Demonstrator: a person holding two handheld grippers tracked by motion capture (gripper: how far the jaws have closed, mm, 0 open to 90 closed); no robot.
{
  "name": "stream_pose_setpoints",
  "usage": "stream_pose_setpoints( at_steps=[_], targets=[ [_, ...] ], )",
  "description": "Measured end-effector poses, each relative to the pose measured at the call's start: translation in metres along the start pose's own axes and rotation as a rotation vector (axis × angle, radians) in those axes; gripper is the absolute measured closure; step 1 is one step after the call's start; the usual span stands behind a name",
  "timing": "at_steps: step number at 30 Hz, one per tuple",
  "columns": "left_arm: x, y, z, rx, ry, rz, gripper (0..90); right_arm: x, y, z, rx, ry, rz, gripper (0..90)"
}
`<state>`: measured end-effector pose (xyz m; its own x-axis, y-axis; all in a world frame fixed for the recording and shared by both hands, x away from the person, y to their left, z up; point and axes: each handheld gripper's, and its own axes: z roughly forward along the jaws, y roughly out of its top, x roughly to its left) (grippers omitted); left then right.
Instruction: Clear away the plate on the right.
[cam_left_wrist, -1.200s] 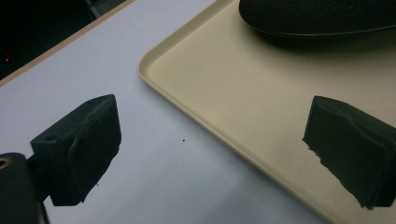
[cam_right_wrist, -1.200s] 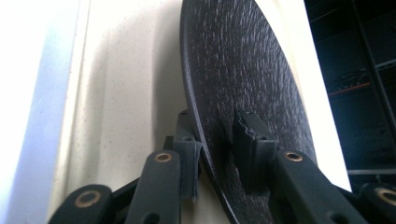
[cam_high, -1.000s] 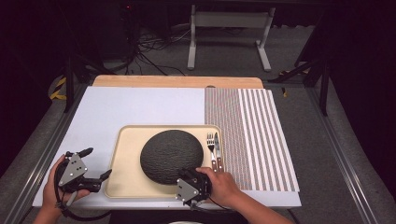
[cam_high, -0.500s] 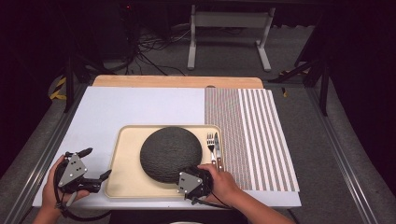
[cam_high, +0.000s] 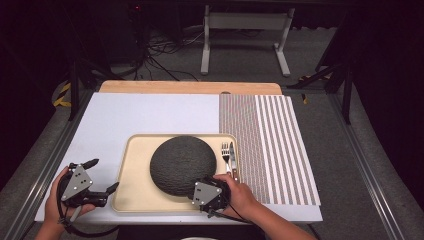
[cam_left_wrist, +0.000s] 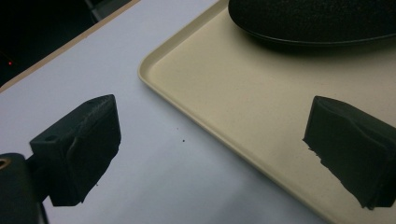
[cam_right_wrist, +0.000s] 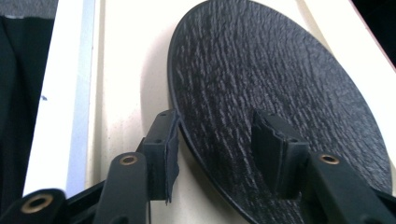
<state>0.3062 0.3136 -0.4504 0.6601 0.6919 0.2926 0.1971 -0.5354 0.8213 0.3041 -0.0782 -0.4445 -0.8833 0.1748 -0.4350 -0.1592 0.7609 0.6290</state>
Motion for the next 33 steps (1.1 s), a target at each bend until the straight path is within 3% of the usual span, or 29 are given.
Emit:
stream_pose_setpoints(
  at_steps=[9,16,28,33],
  targets=[
    [-0.001,0.000,0.001,0.003,-0.005,-0.002,4.7,-0.006,0.002,-0.006,-0.020,-0.020,0.029,47.0],
    [-0.001,0.000,0.001,-0.001,-0.006,-0.008,4.6,-0.006,0.003,-0.006,-0.014,-0.031,0.020,43.7],
    [-0.001,0.000,0.000,0.001,-0.005,-0.007,4.6,-0.013,0.002,-0.007,-0.028,-0.059,0.084,35.8],
    [-0.001,-0.001,0.000,0.002,-0.005,-0.007,4.6,-0.016,0.002,-0.009,-0.031,-0.084,0.089,33.7]
  ],
)
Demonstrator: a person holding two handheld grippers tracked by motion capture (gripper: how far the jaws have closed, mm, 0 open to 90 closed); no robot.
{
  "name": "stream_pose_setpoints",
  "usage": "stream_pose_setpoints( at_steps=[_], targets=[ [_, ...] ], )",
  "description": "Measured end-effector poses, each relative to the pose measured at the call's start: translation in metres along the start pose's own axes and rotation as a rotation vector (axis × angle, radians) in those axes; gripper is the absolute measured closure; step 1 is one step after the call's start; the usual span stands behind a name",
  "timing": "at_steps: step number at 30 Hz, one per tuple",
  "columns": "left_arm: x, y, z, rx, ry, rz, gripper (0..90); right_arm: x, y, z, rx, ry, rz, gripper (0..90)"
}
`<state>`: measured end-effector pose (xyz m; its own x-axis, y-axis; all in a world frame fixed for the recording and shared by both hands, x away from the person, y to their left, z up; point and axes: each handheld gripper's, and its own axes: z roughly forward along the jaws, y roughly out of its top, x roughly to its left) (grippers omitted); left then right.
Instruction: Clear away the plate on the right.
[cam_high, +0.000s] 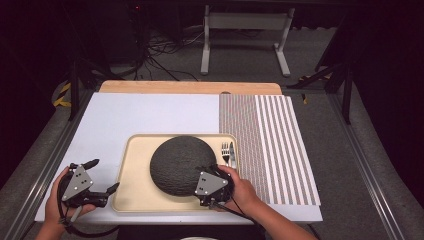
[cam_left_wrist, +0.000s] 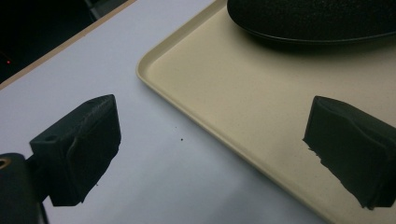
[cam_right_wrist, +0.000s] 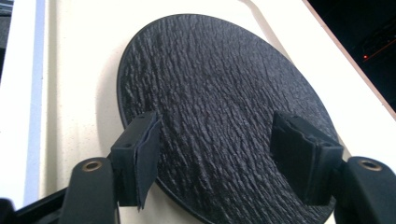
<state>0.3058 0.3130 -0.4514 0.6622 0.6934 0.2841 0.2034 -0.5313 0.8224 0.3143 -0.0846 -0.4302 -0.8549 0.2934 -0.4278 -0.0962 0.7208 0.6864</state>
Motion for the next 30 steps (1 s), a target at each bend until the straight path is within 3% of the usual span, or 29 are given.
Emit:
stream_pose_setpoints(
  at_steps=[10,23,30],
  targets=[
    [0.000,0.000,0.000,-0.001,0.000,0.000,4.6,-0.002,0.000,-0.001,-0.009,-0.021,0.002,29.1],
    [0.000,0.000,0.000,-0.001,0.001,0.001,4.6,-0.009,0.001,-0.006,-0.044,-0.087,0.045,20.5],
    [0.001,0.000,0.000,0.000,0.011,0.008,4.6,-0.012,0.002,-0.008,-0.040,-0.123,0.044,18.6]
  ],
)
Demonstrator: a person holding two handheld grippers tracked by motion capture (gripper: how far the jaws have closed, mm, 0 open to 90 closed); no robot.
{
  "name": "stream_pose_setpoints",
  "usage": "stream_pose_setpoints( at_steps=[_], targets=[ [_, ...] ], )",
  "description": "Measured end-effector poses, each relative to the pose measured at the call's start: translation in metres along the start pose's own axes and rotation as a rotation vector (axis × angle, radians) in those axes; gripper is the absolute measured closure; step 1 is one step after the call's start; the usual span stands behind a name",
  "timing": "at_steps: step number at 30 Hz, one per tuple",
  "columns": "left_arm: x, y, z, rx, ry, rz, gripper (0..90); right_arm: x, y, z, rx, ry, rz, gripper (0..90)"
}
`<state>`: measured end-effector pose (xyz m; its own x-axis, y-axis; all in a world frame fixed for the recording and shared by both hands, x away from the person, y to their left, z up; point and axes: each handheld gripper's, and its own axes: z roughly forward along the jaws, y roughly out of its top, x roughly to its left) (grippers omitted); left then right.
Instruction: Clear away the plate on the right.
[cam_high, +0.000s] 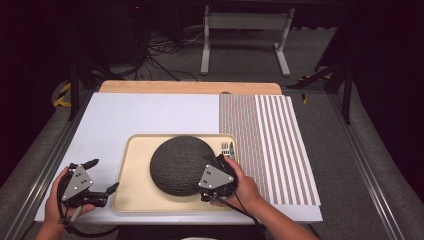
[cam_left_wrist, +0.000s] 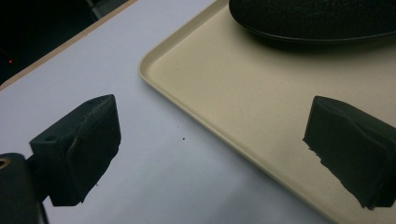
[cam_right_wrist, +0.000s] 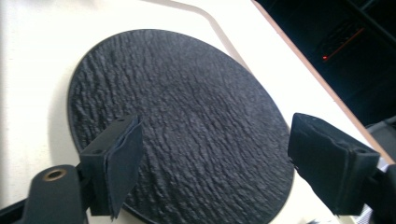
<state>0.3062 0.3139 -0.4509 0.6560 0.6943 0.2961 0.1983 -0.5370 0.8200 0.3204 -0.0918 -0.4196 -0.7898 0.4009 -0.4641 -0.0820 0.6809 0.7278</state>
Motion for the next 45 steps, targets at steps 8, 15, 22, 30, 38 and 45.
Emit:
stream_pose_setpoints(
  at_steps=[8,15,22,30,38,45],
  targets=[
    [-0.001,0.000,0.001,0.002,-0.001,0.001,4.6,-0.004,0.001,-0.003,-0.011,-0.028,0.002,17.6],
    [0.000,0.001,0.001,-0.001,-0.003,0.002,4.6,-0.008,0.000,-0.007,-0.021,-0.046,0.022,17.2],
    [-0.001,0.000,0.001,-0.002,-0.005,-0.003,4.6,-0.013,0.000,-0.011,-0.029,-0.063,0.035,17.2],
    [-0.002,0.000,0.001,-0.003,-0.011,-0.012,4.6,-0.018,-0.002,-0.013,-0.028,-0.077,0.044,16.9],
    [0.000,0.000,0.000,-0.003,-0.003,0.000,4.6,-0.023,-0.006,-0.016,-0.019,-0.101,0.053,16.7],
    [0.000,0.000,0.000,-0.007,-0.003,-0.005,4.6,-0.026,-0.008,-0.020,-0.011,-0.106,0.061,16.5]
  ],
)
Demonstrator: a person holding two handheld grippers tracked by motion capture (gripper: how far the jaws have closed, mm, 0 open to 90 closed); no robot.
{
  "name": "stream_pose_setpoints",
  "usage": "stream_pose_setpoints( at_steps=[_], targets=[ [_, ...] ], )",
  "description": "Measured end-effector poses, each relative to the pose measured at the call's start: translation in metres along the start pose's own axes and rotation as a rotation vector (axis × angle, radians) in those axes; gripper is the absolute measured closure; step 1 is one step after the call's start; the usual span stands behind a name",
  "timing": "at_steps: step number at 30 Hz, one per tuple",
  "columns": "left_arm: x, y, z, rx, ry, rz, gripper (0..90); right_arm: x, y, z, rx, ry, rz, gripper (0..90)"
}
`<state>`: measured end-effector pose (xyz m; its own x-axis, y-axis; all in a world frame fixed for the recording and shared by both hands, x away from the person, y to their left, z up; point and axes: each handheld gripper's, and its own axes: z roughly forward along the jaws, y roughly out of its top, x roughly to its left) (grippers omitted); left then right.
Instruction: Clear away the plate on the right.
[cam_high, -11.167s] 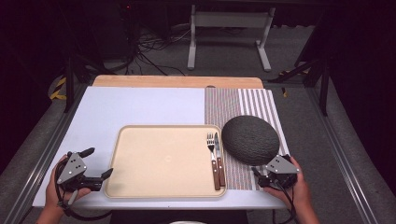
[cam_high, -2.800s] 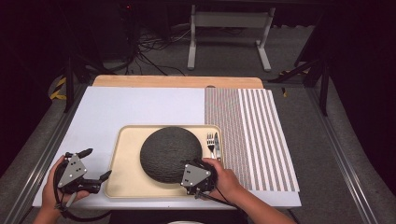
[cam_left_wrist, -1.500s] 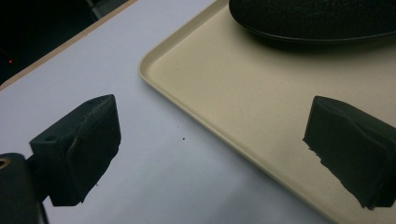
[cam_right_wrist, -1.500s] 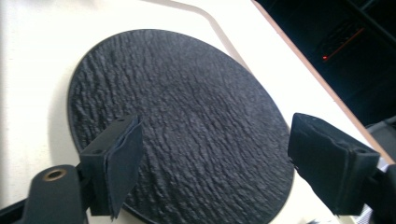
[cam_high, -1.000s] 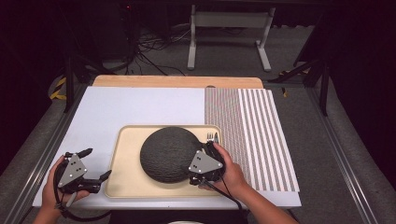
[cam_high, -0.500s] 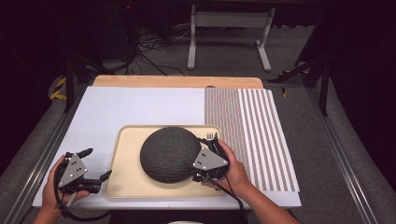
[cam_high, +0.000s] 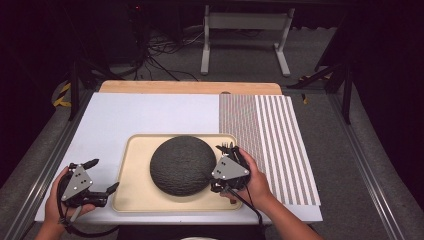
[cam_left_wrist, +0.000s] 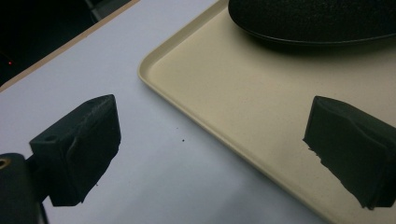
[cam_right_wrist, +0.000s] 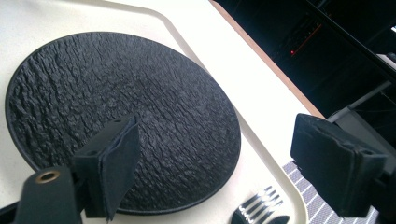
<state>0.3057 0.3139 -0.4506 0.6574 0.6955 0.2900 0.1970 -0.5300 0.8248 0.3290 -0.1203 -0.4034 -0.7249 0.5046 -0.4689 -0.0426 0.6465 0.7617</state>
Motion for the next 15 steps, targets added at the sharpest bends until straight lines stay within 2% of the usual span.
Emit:
stream_pose_setpoints(
  at_steps=[9,15],
  targets=[
    [0.001,0.000,-0.001,-0.004,-0.001,0.002,4.6,-0.006,-0.003,-0.006,0.013,-0.015,0.017,16.4],
    [0.001,0.000,-0.002,-0.005,0.003,0.000,4.6,-0.013,-0.008,-0.014,0.026,-0.044,0.035,16.4]
  ],
)
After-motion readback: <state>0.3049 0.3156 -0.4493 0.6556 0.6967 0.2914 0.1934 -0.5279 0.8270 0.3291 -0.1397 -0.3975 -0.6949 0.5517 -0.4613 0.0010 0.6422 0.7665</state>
